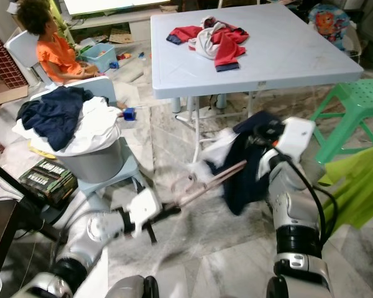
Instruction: Hang hanger
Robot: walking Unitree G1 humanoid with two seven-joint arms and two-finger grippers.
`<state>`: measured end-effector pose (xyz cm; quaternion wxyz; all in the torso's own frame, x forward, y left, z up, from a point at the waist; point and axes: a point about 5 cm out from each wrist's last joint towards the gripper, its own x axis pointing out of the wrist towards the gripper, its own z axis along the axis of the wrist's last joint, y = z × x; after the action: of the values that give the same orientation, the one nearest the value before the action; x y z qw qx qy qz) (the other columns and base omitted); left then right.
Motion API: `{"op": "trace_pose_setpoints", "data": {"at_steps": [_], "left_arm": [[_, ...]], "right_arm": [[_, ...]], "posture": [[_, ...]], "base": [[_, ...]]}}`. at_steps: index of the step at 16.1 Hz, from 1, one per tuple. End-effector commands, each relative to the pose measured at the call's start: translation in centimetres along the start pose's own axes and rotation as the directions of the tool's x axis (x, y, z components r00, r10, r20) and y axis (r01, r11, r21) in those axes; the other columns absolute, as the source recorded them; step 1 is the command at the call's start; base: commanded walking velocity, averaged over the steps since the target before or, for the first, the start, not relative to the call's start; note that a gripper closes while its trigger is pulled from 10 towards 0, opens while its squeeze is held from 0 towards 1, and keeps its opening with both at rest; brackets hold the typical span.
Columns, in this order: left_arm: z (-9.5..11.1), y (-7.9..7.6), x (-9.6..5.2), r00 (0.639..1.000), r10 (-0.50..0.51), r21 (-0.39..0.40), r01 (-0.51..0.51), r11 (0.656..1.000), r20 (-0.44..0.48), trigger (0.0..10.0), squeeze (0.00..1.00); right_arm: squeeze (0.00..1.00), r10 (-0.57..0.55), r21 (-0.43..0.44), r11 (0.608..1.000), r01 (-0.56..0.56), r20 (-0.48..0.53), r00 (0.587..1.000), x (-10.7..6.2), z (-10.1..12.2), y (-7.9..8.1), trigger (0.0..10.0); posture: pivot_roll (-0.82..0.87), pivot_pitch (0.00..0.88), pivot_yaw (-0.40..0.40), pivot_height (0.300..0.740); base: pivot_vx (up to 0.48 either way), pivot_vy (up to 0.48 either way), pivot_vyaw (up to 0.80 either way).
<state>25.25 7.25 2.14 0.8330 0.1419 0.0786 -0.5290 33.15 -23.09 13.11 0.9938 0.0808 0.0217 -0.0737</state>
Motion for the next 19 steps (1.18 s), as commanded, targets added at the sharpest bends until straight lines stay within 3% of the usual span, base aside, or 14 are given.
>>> {"op": "trace_pose_setpoints", "data": {"at_steps": [1,4,5,6,7,8,10,12,13,14,15,17,18,19], "left_arm": [[0.0,0.2,-0.4,1.000,-0.017,0.026,0.017,1.000,-0.021,0.0,0.00],[0.4,1.0,-1.7,0.987,0.153,0.024,-0.154,0.988,0.038,0.0,0.00],[0.7,1.5,-2.0,0.972,0.226,-0.017,-0.225,0.974,0.065,0.0,0.00],[1.1,2.3,-2.7,0.935,0.342,-0.035,-0.340,0.940,0.091,0.0,0.00],[1.1,2.7,-3.3,0.911,0.402,-0.035,-0.401,0.915,0.094,0.4,0.00],[1.0,2.8,-3.9,0.890,0.447,-0.029,-0.446,0.894,0.087,10.0,0.00],[0.9,3.4,-5.2,0.805,0.590,-0.070,-0.587,0.807,0.060,10.0,0.00],[0.8,3.5,-5.6,0.772,0.634,-0.146,-0.624,0.768,0.035,10.0,0.00],[0.9,3.3,-5.6,0.781,0.623,-0.172,-0.609,0.774,0.038,10.0,0.00],[0.6,2.8,-5.2,0.824,0.566,-0.166,-0.558,0.813,0.007,10.0,0.00],[0.1,2.3,-4.6,0.865,0.500,-0.131,-0.501,0.855,-0.044,10.0,0.00],[-0.8,1.4,-3.9,0.907,0.396,-0.065,-0.408,0.911,-0.144,10.0,0.00],[-1.1,1.3,-3.3,0.920,0.334,-0.055,-0.351,0.935,-0.207,10.0,0.00],[-1.3,1.4,-3.1,0.919,0.315,-0.030,-0.331,0.943,-0.239,10.0,0.00]], "right_arm": [[0.00,-0.039,-0.012,0.999,0.040,0.071,0.997,0.5,1.3,0.2,0.0],[0.00,-0.179,-0.105,0.978,0.183,0.049,0.983,0.4,0.4,-1.1,0.0],[0.00,-0.208,-0.117,0.970,0.212,0.043,0.977,0.2,0.0,-1.7,0.0],[0.00,-0.230,-0.157,0.960,0.232,0.032,0.973,-0.4,-0.8,-2.6,0.0],[0.00,-0.226,-0.172,0.959,0.224,0.010,0.974,-0.8,-1.4,-3.2,10.0],[0.00,-0.228,-0.167,0.960,0.225,-0.002,0.974,-1.3,-1.7,-3.7,10.0],[0.00,-0.221,-0.155,0.963,0.220,0.009,0.975,-2.1,-1.7,-4.3,10.0],[0.00,-0.181,-0.204,0.963,0.177,-0.002,0.984,-2.9,-2.7,-4.0,10.0],[0.00,-0.199,-0.229,0.954,0.195,0.009,0.980,-3.2,-2.9,-4.3,10.0],[0.00,-0.232,-0.234,0.943,0.237,0.049,0.971,-3.0,-2.4,-4.6,10.0],[0.00,-0.195,-0.166,0.964,0.207,0.082,0.977,-2.3,-1.3,-3.6,10.0],[0.00,-0.102,-0.112,0.987,0.118,0.137,0.985,-1.2,0.6,-1.5,10.0],[0.00,-0.040,-0.070,0.996,0.056,0.210,0.977,-0.4,3.0,0.3,10.0],[0.00,-0.009,-0.040,0.999,0.019,0.244,0.970,0.0,4.1,1.2,10.0]], "posture": [[-0.09,0.000,0.064,0.740],[-0.08,0.000,0.056,0.740],[-0.08,0.000,0.056,0.740],[-0.07,0.000,0.049,0.740],[-0.06,0.000,0.048,0.740],[-0.05,0.000,0.046,0.740],[-0.05,0.000,0.046,0.740],[-0.05,0.000,0.045,0.740],[-0.04,0.000,0.044,0.740],[-0.04,0.000,0.049,0.740],[-0.05,0.000,0.055,0.740],[-0.05,0.000,0.060,0.740],[-0.05,0.000,0.062,0.740],[-0.05,0.000,0.064,0.740]], "base": [[0.000,0.000,0.00],[0.000,0.000,0.00],[0.000,0.000,0.00],[0.000,0.000,0.00],[0.000,0.000,0.00],[0.000,0.000,0.00],[0.000,0.000,0.00],[0.000,0.000,0.00],[0.000,0.000,0.00],[0.000,0.000,0.00],[0.000,0.000,0.00],[0.000,0.000,0.00],[0.000,0.000,0.00],[0.000,0.000,0.00]]}}
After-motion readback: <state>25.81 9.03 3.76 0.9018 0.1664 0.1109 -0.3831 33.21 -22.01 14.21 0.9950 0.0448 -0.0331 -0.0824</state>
